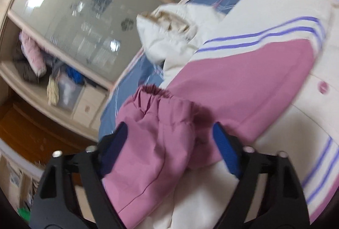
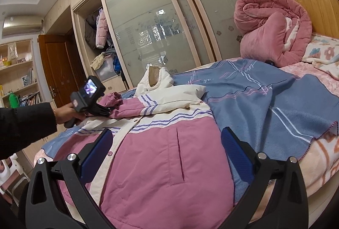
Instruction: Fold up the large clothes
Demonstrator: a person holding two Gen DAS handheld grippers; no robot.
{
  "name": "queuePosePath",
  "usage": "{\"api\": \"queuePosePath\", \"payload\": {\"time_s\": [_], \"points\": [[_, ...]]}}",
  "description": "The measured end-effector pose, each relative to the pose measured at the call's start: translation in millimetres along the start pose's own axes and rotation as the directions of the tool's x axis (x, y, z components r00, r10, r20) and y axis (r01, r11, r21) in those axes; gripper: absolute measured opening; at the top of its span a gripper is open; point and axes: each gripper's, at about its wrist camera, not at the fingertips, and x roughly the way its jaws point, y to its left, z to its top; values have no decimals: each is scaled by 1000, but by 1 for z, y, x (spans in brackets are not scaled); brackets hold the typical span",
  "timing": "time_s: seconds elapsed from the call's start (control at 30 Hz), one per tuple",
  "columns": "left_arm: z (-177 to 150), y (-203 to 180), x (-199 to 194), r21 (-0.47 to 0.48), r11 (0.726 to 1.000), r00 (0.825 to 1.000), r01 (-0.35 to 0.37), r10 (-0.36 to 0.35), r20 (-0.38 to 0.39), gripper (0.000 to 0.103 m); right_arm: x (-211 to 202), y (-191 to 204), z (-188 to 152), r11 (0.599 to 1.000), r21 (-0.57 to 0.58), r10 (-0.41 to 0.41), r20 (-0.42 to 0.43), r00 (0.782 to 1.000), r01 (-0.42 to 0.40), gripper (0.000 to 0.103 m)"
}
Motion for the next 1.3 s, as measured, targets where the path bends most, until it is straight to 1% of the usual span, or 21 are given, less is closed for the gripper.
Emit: {"api": "queuePosePath", "payload": {"time_s": [0.03, 0.07, 0.1, 0.2, 0.3, 0.33, 0.4, 0.47, 0.5, 0.57, 0.6, 0.67, 0.7, 0.73, 0.83, 0.93, 1.07, 1.1, 1.17, 1.23, 1.3], "points": [[2, 7, 6, -51, 999, 999, 11, -13, -30, 29, 0, -2, 0, 1000, 11, 0, 0, 1000, 0, 102], [5, 14, 8, -94, 995, 999, 24, -28, -41, 21, 0, -2, -1, 1000, 16, 1, 1, 1000, -1, 102], [8, 22, 4, -147, 989, 999, 9, -14, -31, 19, -1, -3, -1, 1000, 18, 1, 2, 1000, -1, 102], [24, 36, -13, -214, 975, 997, -61, 68, 23, 18, -1, -4, -1, 1000, 19, 0, 2, 1000, 0, 102], [49, 43, -38, -265, 961, 987, -78, 112, 114, 17, -3, -6, -1, 1000, 24, 0, 3, 1000, 0, 102], [58, 40, -47, -260, 963, 982, -68, 111, 154, 17, -4, -7, -1, 1000, 27, -2, 4, 1000, 2, 102], [78, 19, -71, -203, 979, 960, -14, 69, 271, 17, -4, -9, -1, 999, 35, -5, 6, 1000, 5, 102], [93, -6, -84, -152, 988, 942, 36, 17, 334, 18, -5, -10, -1, 999, 37, -8, 7, 1000, 8, 102], [100, -21, -86, -129, 989, 939, 72, -24, 342, 18, -6, -10, -1, 999, 38, -9, 7, 1000, 9, 102], [109, -46, -77, -107, 985, 942, 137, -96, 322, 22, -7, -10, -1, 999, 38, -11, 8, 1000, 11, 102], [111, -59, -68, -106, 975, 944, 194, -156, 291, 30, -8, -10, -1, 999, 38, -12, 9, 1000, 12, 102], [108, -80, -54, -111, 964, 945, 242, -208, 251, 52, -9, -11, -1, 999, 36, -15, 8, 1000, 15, 102], [104, -90, -48, -120, 956, 943, 269, -236, 235, 82, -9, -11, -1, 999, 35, -17, 8, 1000, 16, 102], [100, -99, -42, -130, 950, 943, 283, -251, 218, 101, -10, -11, 0, 999, 35, -18, 8, 1000, 18, 102], [89, -111, -39, -154, 947, 950, 281, -252, 183, 101, -11, -14, 0, 999, 39, -23, 11, 1000, 23, 102], [79, -100, -53, -177, 937, 944, 302, -268, 191, 101, -12, -17, 0, 998, 57, -21, 13, 1000, 20, 102], [50, -63, -132, -228, 902, 889, 368, -270, 369, 101, -10, -15, 0, 999, 43, -17, 13, 1000, 17, 102], [40, -55, -153, -245, 900, 885, 361, -248, 393, 101, -9, -13, 0, 999, 37, -17, 12, 1000, 17, 102], [9, -39, -197, -290, 901, 891, 322, -186, 413, 101, -8, -10, -1, 1000, 26, -14, 10, 1000, 14, 102], [-25, -27, -230, -340, 892, 895, 299, -139, 423, 101, -7, -9, 1, 1000, 21, -13, 9, 1000, 12, 102], [-70, -17, -260, -422, 865, 908, 272, -86, 409, 101, -6, -7, 2, 1000, 16, -13, 8, 1000, 13, 102]]}}
